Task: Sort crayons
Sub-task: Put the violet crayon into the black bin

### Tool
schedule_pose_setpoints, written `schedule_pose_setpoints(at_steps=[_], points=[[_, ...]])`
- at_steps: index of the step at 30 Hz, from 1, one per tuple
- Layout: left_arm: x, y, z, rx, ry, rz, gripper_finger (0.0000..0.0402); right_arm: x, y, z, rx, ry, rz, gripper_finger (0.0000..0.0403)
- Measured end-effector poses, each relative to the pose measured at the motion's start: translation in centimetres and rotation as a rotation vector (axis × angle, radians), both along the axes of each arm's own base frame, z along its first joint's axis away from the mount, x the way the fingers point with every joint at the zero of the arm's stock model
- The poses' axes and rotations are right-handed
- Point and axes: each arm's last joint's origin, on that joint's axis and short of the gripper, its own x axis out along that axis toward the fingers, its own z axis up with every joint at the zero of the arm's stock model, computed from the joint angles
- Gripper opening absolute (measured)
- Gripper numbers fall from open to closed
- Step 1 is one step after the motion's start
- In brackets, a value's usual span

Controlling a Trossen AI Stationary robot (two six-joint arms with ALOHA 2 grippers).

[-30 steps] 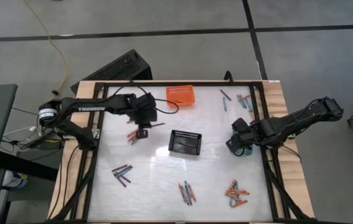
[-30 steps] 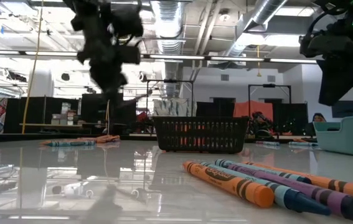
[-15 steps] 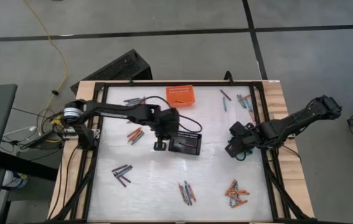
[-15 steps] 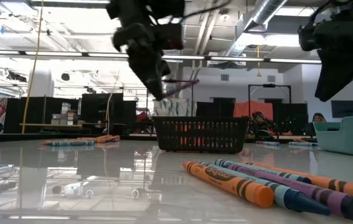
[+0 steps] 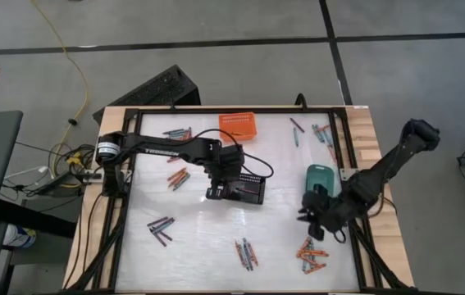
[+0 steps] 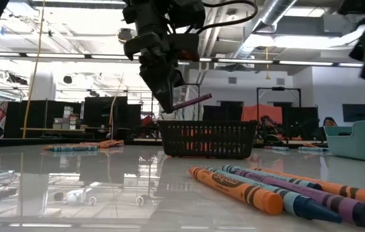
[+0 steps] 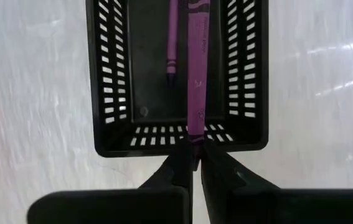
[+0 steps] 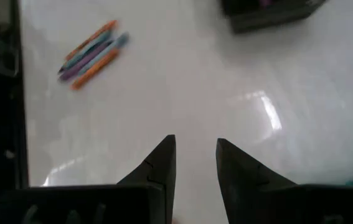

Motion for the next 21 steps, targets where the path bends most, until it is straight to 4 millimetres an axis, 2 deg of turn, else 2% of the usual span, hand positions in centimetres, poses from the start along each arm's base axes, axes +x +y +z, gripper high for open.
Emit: schedule_pose_setpoints(at_steps=[6, 11, 16, 21], points=[[0.0, -0.1, 0.0, 0.002, -0.003, -0.008, 0.0006, -0.4, 2.5, -1.6, 0.007, 0.055, 0.034, 0.0109], [0.1, -0.2, 0.0, 0.002, -0.012, -0.012, 0.0021, -0.4, 3.8, -2.5, 0.015, 0.066, 0.047, 0.0109], [0.7, -0.5, 0.3, -0.024, -0.073, -0.017, 0.002, -0.1, 4.5, -2.9, 0.038, 0.052, 0.051, 0.0109], [1.0, -1.0, 0.7, -0.045, -0.111, -0.038, 0.0019, -0.9, 5.4, -2.4, 0.082, 0.047, 0.064, 0.0109]])
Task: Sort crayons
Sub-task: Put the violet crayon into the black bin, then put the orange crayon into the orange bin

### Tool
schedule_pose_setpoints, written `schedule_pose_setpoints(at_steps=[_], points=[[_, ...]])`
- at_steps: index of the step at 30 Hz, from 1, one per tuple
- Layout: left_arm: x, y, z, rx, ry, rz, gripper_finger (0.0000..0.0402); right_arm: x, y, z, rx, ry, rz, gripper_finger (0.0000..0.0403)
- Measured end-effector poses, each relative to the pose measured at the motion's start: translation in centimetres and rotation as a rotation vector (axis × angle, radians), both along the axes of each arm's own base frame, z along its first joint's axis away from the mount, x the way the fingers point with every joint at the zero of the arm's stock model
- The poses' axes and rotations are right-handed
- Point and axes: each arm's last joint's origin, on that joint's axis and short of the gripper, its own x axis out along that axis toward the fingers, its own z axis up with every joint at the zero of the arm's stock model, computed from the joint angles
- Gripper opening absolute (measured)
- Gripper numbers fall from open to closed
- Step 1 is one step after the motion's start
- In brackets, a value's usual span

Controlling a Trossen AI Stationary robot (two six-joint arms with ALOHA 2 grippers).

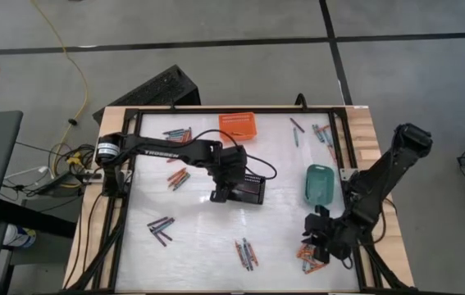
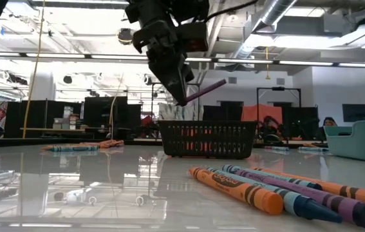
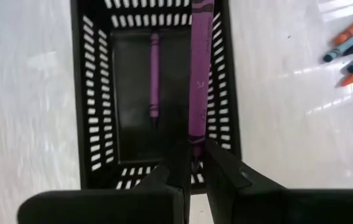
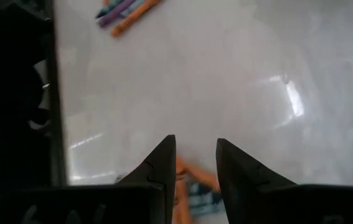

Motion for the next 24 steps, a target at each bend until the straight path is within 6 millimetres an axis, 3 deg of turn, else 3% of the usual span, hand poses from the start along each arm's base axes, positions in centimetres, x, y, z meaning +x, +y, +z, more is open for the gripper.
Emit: schedule_pose_setpoints(at_steps=[6, 15, 24], points=[[0.0, -0.4, 0.0, 0.014, -0.001, -0.009, 0.0036, -1.1, 1.8, 1.0, 0.04, 0.02, 0.025, 0.0109], [0.2, -0.6, 0.1, 0.015, -0.025, -0.009, 0.0093, -2.3, 4.5, -2.3, 0.061, 0.218, 0.003, 0.0109], [0.2, -0.7, 0.1, -0.004, -0.026, -0.023, 0.0121, -2.5, 6.6, -3.1, -0.036, 0.333, 0.017, 0.0099]])
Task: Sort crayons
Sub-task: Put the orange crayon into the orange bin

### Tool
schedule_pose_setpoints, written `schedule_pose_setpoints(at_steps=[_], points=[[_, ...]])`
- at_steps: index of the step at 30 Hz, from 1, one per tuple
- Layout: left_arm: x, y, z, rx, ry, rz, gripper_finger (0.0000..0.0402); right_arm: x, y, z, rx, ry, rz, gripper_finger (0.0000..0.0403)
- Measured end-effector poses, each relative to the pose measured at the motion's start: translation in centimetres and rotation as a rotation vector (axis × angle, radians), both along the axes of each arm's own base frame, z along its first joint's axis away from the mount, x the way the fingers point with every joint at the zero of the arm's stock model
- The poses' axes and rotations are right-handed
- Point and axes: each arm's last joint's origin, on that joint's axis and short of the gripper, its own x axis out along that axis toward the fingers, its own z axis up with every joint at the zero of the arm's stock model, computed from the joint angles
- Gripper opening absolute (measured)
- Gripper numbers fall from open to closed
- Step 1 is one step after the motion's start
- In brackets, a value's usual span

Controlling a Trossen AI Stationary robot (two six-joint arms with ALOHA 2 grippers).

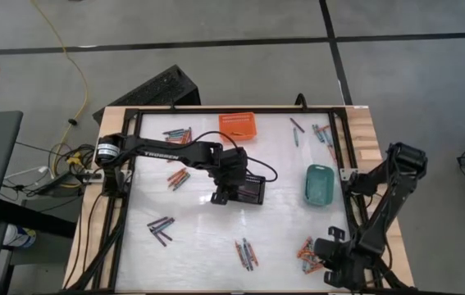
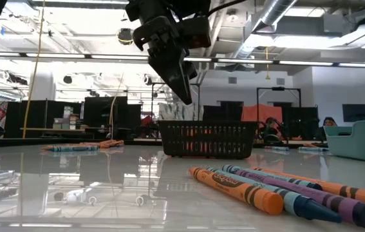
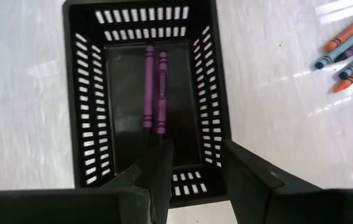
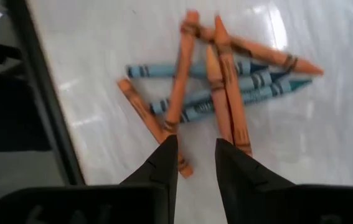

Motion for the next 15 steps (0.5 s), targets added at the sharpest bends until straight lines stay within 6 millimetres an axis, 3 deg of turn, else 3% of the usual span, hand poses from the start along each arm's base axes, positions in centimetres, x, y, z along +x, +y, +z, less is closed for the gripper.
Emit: schedule_pose_setpoints(at_steps=[5, 15], points=[[0.0, -0.4, 0.0, 0.008, -0.003, -0.026, 0.0121, -0.3, 0.5, -1.2, -0.045, 0.07, -0.001, 0.0091], [0.0, -0.4, 0.0, 0.008, -0.003, -0.027, 0.0121, -0.1, 0.4, -1.4, -0.112, 0.091, -0.005, 0.0077]])
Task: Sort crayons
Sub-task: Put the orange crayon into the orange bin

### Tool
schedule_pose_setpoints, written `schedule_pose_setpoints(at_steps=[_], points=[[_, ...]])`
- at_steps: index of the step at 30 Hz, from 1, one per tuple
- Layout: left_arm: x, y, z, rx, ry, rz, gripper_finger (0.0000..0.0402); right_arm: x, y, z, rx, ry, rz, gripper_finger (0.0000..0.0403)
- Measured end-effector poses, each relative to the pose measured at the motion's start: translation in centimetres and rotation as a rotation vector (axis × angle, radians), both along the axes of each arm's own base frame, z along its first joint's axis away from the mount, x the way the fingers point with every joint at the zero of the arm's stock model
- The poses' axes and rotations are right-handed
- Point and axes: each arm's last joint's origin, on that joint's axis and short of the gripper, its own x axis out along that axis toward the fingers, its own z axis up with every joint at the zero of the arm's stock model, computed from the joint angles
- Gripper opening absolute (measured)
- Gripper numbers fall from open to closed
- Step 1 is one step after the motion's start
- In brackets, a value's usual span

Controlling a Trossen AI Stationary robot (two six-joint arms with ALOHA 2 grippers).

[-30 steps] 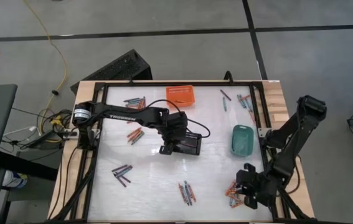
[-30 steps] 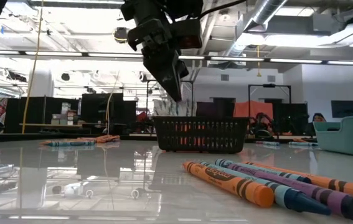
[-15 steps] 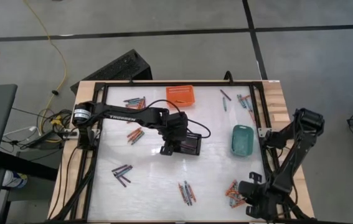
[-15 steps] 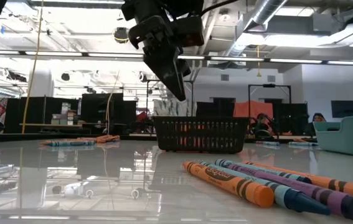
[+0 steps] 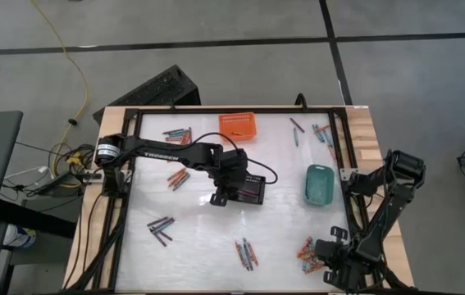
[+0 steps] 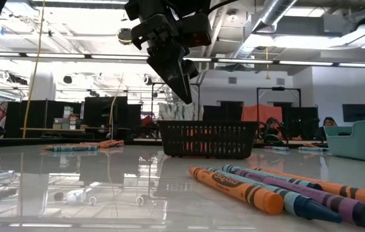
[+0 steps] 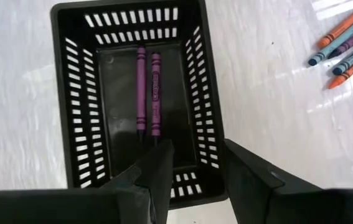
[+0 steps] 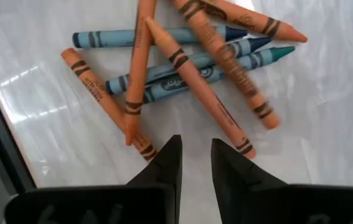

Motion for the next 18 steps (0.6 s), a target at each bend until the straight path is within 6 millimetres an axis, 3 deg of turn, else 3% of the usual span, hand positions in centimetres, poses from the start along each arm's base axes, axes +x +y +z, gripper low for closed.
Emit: schedule_pose_setpoints(at_steps=[11, 18], points=[[0.0, 0.0, 0.0, 0.004, 0.002, -0.007, 0.0121, 0.7, 0.3, 1.6, -0.075, -0.073, 0.078, 0.0077], [0.0, 0.0, 0.0, 0.003, 0.003, -0.008, 0.0121, 0.7, -0.1, 1.3, -0.106, -0.064, 0.106, 0.01]])
